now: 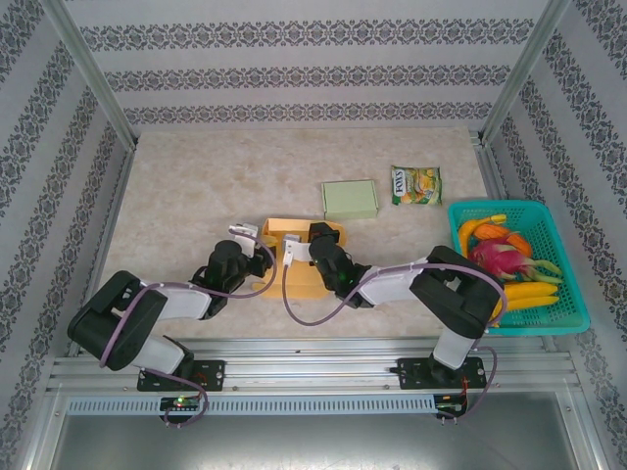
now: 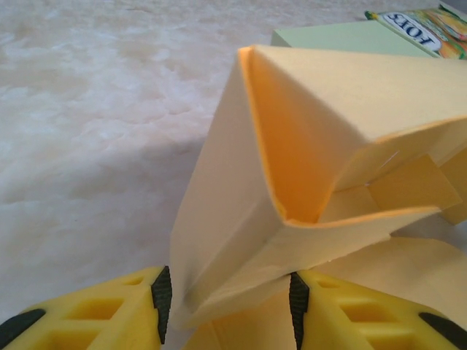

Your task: Fold the paper box

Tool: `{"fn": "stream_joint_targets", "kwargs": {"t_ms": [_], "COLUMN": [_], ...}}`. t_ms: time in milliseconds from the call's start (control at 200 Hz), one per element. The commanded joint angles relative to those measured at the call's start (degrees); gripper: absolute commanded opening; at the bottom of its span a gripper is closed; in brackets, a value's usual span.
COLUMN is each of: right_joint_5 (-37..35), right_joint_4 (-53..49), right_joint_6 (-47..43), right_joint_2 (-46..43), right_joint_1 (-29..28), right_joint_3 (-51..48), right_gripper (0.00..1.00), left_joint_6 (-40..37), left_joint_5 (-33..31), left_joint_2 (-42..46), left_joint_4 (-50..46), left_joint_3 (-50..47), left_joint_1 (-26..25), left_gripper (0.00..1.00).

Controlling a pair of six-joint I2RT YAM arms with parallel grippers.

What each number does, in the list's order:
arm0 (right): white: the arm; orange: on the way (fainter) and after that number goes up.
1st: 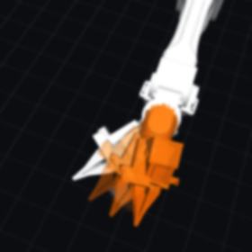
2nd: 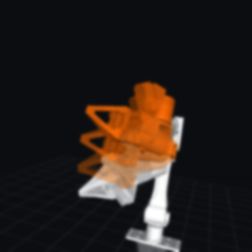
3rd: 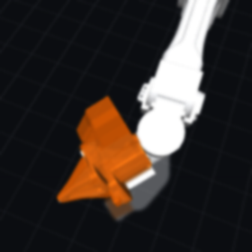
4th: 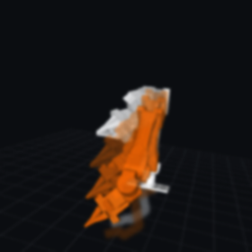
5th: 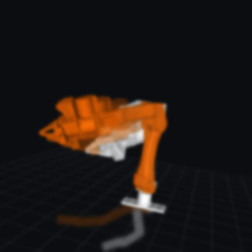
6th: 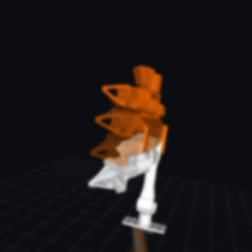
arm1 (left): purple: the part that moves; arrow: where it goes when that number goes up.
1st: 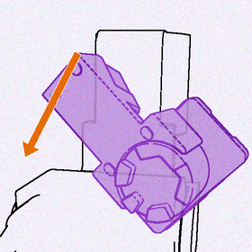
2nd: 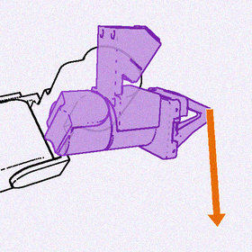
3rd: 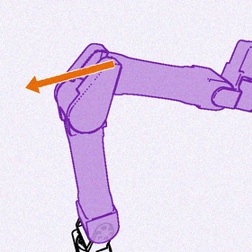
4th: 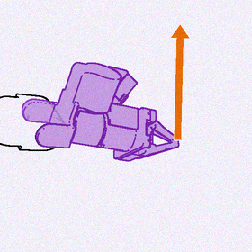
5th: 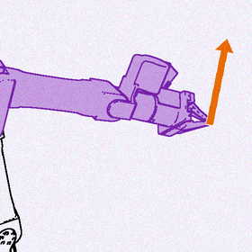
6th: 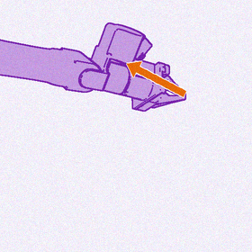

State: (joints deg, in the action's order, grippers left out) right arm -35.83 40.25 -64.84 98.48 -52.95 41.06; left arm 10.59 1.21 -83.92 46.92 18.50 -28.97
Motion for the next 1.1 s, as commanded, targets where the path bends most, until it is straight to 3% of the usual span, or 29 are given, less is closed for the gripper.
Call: {"fn": "stream_joint_targets", "kwargs": {"t_ms": [0,410,744,924,1094], "right_joint_5": [6.33,9.44,13.74,10.88,8.15], "right_joint_4": [-10.22,-16.22,-24.68,-20.19,-13.21], "right_joint_6": [4.8,9.1,13.77,12.15,8.68], "right_joint_2": [-0.91,-1.0,-0.31,-0.73,-1.57], "right_joint_1": [-0.52,0.56,0.82,1.12,0.16], "right_joint_3": [1.75,2.62,5.29,3.43,0.5], "right_gripper": [0.0,0.0,0.0,0.0,0.0], "left_joint_6": [-3.14,-3.66,2.31,6.2,7.38], "left_joint_5": [-2.49,-3.58,-1.87,0.35,-2.73], "left_joint_2": [-1.05,-2.19,-4.35,-2.38,-0.19], "left_joint_4": [6.08,8.36,14.05,15.06,5.3], "left_joint_3": [2.7,3.65,4.26,3.12,6.27], "left_joint_1": [-2.14,-4.43,-5.57,-5.66,-5.66], "left_gripper": [0.48,0.46,0.47,0.45,0.37]}}
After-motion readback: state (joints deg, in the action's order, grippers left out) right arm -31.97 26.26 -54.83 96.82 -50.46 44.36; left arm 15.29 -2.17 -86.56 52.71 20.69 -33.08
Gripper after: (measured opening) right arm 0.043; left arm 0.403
